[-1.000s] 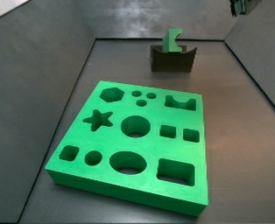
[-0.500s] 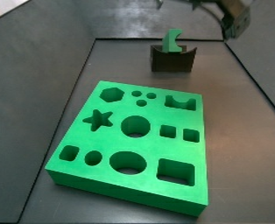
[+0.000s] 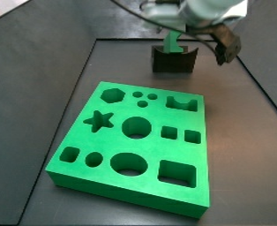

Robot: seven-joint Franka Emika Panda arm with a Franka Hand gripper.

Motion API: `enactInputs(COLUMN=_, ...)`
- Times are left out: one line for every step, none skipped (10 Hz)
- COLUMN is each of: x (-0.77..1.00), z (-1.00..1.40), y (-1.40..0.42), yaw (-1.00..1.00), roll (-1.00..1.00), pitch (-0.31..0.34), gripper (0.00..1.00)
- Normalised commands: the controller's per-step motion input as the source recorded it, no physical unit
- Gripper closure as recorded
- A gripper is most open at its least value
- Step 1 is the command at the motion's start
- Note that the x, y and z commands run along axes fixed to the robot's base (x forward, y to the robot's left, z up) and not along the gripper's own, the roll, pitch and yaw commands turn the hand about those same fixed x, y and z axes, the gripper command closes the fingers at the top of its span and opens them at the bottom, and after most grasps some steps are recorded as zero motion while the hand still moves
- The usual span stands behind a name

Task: Pick up the arch object. Move up. Place the arch object on the fixture. Regrasp the arch object. Rotate the arch object. Move to above the board. Insert the arch object.
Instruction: Regrasp the arch object, then rotate the arch object.

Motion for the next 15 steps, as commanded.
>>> enactInputs(x=0.11, z=-1.0, y=0.04, yaw=-0.05, roll=0.07, pitch=-0.117, gripper=0.0)
enactInputs(x=0.09, z=-0.81, y=0.03, yaw=-0.07, roll=0.07, pitch=-0.081, gripper=0.0)
enactInputs(x=0.09, z=-0.65, y=0.01, yaw=-0.07, roll=0.07, pitch=-0.051, gripper=0.0)
enactInputs(x=0.08, z=-0.45, y=0.01, yaw=-0.07, roll=0.07, pitch=-0.012, gripper=0.0)
enactInputs(x=0.08, z=-0.35, y=0.01, yaw=-0.06, roll=0.07, pitch=0.0, gripper=0.0)
enactInputs(x=0.03, z=-0.21, y=0.0, yaw=-0.04, roll=0.06, pitch=0.033, gripper=0.0)
enactInputs(x=0.02, z=-0.2, y=0.0, yaw=-0.03, roll=0.05, pitch=0.03, gripper=0.0)
enactInputs(x=0.02, z=-0.2, y=0.0, yaw=-0.02, roll=0.05, pitch=0.03, gripper=0.0)
enactInputs(x=0.02, z=-0.19, y=0.0, yaw=-0.01, roll=0.05, pitch=0.03, gripper=0.0)
enactInputs(x=0.02, z=-0.19, y=0.0, yaw=0.0, roll=0.05, pitch=0.03, gripper=0.0)
enactInputs(x=0.02, z=-0.19, y=0.0, yaw=0.0, roll=0.05, pitch=0.03, gripper=0.0)
enactInputs(x=0.0, z=0.0, y=0.0, yaw=0.0, roll=0.0, pitch=0.0, gripper=1.0)
enactInputs(x=-0.88, z=1.0, y=0.12, yaw=0.0, roll=0.0, pitch=0.0, gripper=1.0)
enactInputs(x=-0.88, z=1.0, y=0.11, yaw=0.0, roll=-0.03, pitch=-0.027, gripper=1.0)
enactInputs(x=-0.88, z=1.0, y=0.12, yaw=0.02, roll=-0.05, pitch=-0.039, gripper=1.0)
